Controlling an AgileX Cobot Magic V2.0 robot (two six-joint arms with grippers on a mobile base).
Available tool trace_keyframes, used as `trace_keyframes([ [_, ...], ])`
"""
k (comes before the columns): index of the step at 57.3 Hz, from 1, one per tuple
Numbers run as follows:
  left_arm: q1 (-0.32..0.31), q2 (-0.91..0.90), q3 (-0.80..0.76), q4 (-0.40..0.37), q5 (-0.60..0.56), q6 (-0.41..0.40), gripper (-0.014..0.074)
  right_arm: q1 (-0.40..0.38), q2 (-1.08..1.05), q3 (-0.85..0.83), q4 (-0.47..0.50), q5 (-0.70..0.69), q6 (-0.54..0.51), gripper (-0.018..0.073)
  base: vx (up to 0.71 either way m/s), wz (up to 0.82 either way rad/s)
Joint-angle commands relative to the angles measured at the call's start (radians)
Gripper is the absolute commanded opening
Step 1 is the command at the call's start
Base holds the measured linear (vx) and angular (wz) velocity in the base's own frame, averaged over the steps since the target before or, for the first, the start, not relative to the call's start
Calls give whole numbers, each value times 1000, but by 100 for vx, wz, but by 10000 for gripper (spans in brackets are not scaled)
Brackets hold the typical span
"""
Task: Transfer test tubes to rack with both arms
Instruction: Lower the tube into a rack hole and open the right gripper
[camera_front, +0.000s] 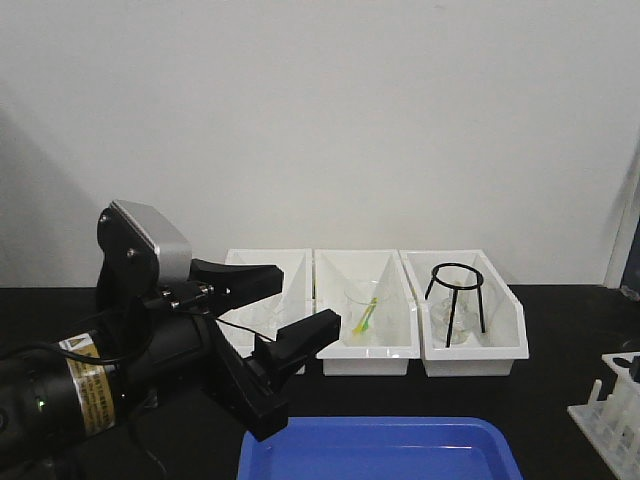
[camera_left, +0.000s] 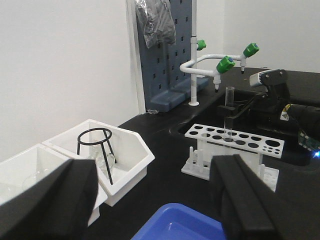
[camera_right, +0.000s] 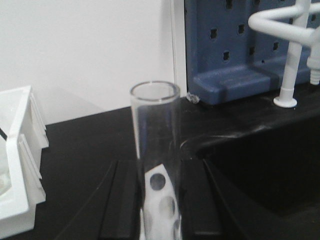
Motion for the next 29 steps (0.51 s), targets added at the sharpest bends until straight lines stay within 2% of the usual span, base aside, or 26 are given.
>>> trace_keyframes([
  [1,-1,-34,-29,-39,-39,0,573,-7,-24,-32,-8,-97,-5,-7,0,0],
  [29,-1,-34,-29,-39,-40,0,573,-7,74,-32,-8,-112,-5,-4,0,0],
])
